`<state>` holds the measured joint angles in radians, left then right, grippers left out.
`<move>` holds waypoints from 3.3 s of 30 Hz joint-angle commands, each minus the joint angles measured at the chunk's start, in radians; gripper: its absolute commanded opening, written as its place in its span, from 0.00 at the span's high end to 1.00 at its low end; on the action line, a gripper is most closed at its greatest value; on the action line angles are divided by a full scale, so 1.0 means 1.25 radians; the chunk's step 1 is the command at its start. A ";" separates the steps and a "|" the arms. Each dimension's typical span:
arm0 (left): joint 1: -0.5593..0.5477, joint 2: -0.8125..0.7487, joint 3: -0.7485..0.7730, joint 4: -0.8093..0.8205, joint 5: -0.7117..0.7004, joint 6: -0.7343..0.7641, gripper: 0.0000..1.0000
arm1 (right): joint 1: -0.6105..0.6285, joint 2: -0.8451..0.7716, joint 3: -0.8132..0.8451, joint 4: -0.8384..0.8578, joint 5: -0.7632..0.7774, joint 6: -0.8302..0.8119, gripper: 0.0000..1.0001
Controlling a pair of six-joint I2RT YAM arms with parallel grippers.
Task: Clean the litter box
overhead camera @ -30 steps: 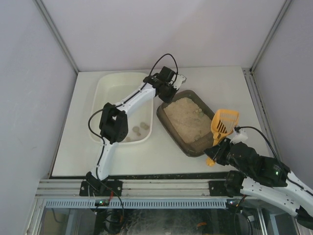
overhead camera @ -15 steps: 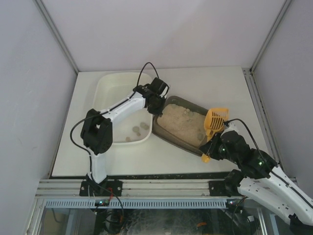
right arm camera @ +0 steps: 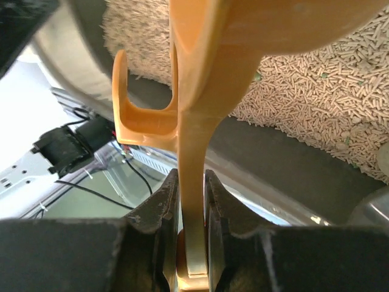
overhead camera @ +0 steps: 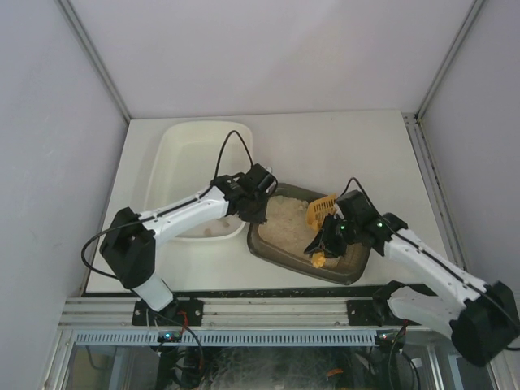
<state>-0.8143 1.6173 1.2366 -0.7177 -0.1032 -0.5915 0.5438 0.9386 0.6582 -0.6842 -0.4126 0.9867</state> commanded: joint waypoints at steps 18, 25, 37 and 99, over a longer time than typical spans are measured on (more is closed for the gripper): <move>-0.039 0.000 0.128 0.077 0.138 -0.236 0.98 | 0.093 0.110 0.204 -0.243 0.151 0.199 1.00; -0.037 -0.037 0.139 0.074 0.159 -0.187 0.02 | 0.112 0.094 0.115 -0.165 0.172 0.237 1.00; 0.154 0.053 0.322 0.122 0.563 0.424 0.00 | -0.022 0.052 0.011 -0.056 0.091 0.140 1.00; 0.210 0.249 0.209 0.284 0.752 0.326 0.00 | -0.143 0.389 0.014 0.329 -0.327 0.104 1.00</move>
<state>-0.5518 1.9842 1.5196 -0.3130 0.8062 -0.1905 0.3523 1.4021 0.6701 -0.4122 -0.7815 1.1213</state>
